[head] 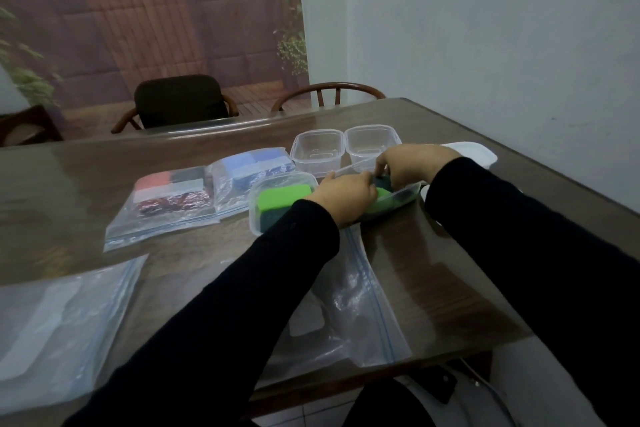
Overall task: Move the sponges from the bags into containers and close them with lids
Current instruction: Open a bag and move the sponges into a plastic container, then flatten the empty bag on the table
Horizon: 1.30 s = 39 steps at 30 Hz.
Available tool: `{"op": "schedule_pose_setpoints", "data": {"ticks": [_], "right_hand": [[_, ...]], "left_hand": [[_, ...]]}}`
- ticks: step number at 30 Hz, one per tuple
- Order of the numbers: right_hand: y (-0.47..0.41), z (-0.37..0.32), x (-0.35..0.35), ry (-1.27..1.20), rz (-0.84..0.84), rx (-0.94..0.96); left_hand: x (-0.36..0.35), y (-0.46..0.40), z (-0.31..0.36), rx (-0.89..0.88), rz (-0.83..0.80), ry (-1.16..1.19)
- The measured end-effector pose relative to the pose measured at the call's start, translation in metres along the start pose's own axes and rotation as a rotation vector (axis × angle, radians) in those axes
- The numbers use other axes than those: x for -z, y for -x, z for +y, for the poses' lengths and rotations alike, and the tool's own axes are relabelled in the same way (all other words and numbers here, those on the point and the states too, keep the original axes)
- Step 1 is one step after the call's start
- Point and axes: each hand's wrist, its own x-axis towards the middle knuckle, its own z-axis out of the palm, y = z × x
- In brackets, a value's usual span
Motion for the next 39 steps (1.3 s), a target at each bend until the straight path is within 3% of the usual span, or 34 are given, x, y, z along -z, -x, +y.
{"op": "schedule_pose_setpoints", "data": {"ticks": [6,11,18,21,24,30,39], "right_hand": [[0.017,0.003,0.013,-0.104,0.131,0.009],[0.063,-0.003,0.023,-0.352,0.359,0.067],[0.144,-0.065,0.006,-0.688,0.369,0.156],[0.155,-0.098,-0.008,-0.636,0.215,0.197],[0.152,-0.123,-0.039,-0.404,0.107,0.221],[0.144,-0.117,-0.106,-0.232,0.223,0.227],[0.145,-0.105,-0.108,-0.194,0.130,0.162]], "left_hand": [[0.029,0.025,-0.004,0.064,-0.027,0.323],[0.063,0.078,-0.019,0.083,0.017,0.347],[0.062,0.158,-0.030,0.341,-0.090,0.203],[0.028,0.164,-0.014,0.343,-0.045,0.148],[-0.008,0.165,-0.004,0.263,0.001,-0.030],[-0.040,0.183,-0.007,0.308,0.192,-0.042],[-0.048,0.190,-0.034,0.410,0.041,0.032]]}}
